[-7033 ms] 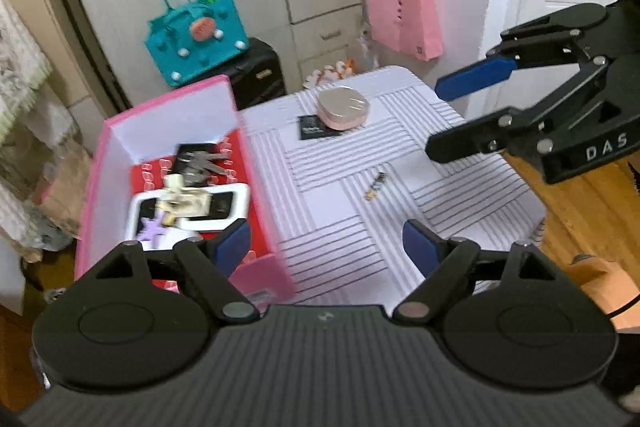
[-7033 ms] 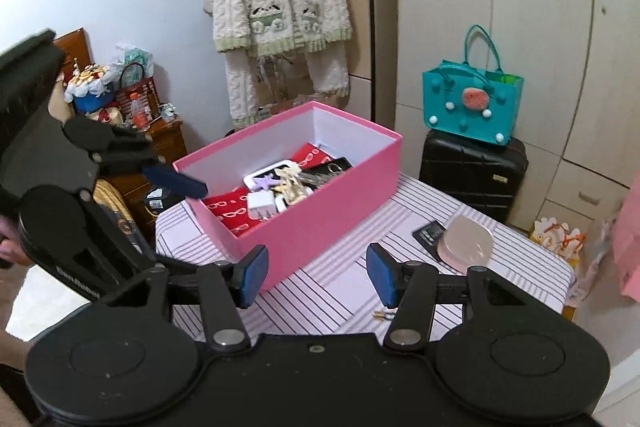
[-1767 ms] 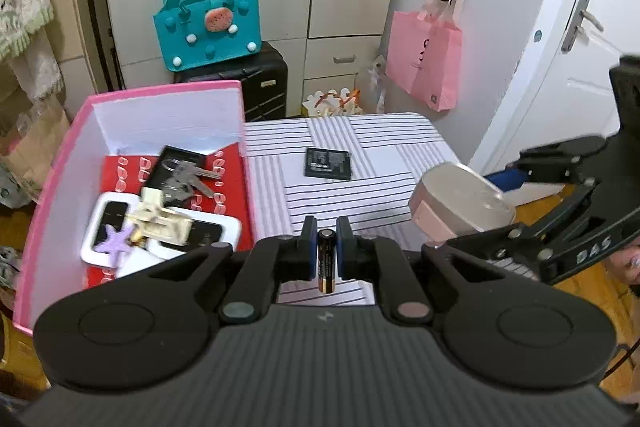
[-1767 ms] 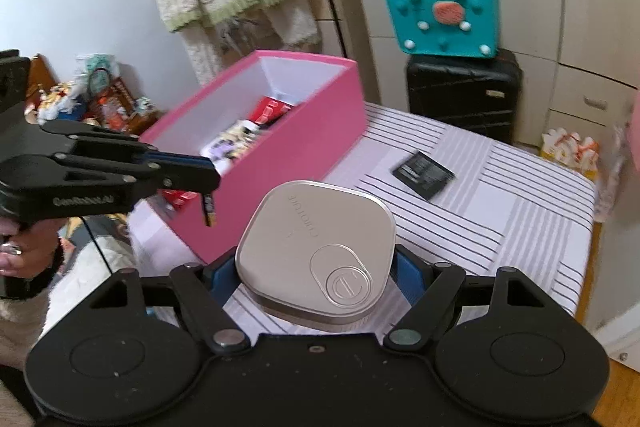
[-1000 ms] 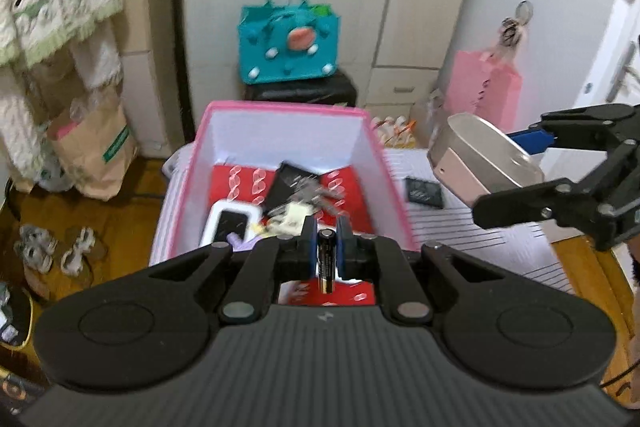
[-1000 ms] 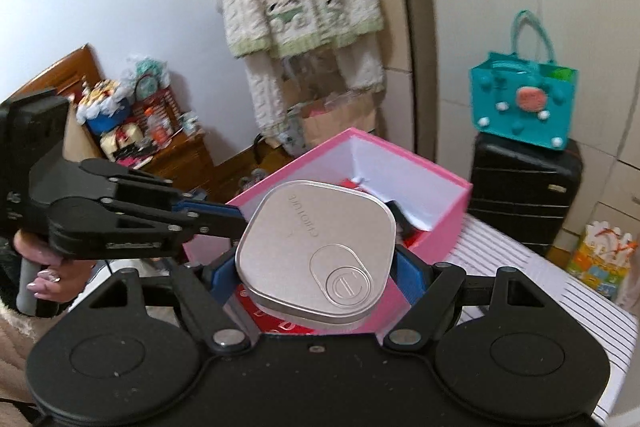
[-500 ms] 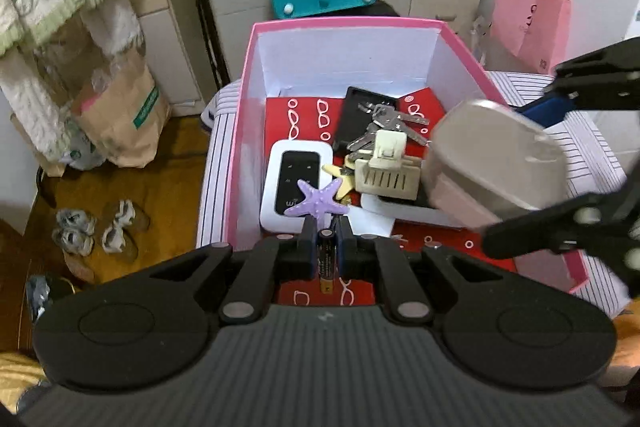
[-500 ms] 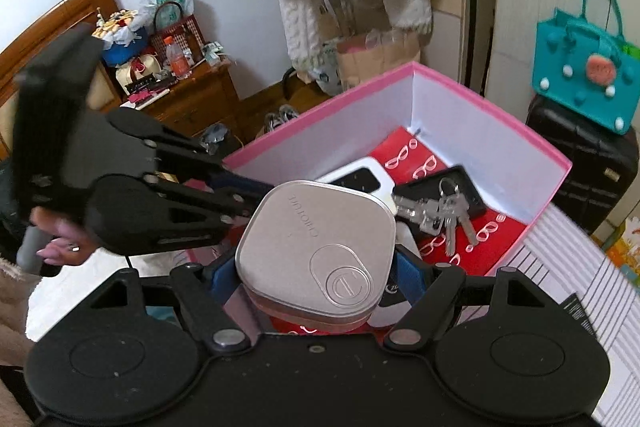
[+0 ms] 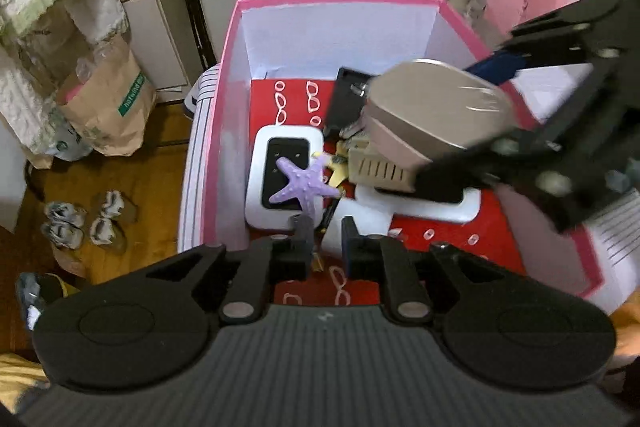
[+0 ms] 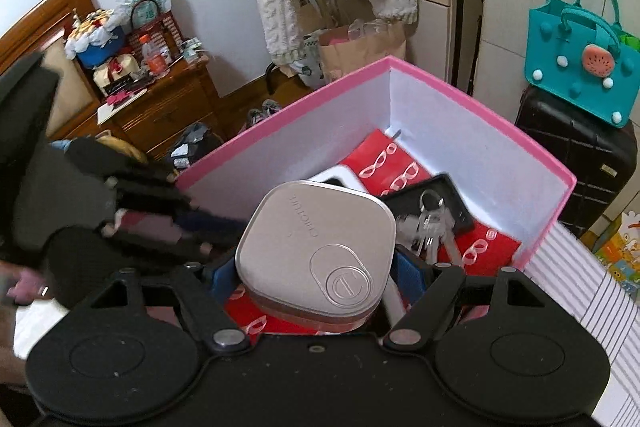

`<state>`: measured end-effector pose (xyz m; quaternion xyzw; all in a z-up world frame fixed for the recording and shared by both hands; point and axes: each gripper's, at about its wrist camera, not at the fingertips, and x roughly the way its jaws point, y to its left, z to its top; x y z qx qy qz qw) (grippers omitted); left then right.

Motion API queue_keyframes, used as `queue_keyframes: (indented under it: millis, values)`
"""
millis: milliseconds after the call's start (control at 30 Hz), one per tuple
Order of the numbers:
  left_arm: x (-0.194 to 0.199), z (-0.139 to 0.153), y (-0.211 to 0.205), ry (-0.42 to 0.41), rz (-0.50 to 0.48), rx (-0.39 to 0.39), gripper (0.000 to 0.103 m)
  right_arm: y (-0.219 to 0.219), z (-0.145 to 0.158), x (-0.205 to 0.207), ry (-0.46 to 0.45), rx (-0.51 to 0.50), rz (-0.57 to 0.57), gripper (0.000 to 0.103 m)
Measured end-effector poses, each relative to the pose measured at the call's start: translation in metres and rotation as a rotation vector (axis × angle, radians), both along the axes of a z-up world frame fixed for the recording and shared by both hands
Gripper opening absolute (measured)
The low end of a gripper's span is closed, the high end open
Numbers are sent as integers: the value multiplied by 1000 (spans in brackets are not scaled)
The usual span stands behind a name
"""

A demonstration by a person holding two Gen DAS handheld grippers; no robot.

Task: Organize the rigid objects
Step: 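Lower the beige case into the pink box while the left gripper lowers the battery there, then open both grippers releasing the case and battery, then withdraw from the box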

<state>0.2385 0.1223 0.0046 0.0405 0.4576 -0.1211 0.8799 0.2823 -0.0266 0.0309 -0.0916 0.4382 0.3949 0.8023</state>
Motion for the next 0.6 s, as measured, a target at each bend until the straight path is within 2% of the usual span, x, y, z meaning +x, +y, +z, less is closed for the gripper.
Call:
queue_keyframes:
  millis: [167,300,467,600]
  values:
    - [-2,4,-2,-56,7,-6,30,17,-8,39,60,-8,-54,82]
    - [1,4,1,-89,38,-19,31,36,-20,71,114,-38,-99,82]
    - [7,3,6,-71,45,-51,32,46,-36,92,158,-60,-129,82]
    - [8,3,7,-64,48,-59,34,50,-41,94,150,-76,-118,84]
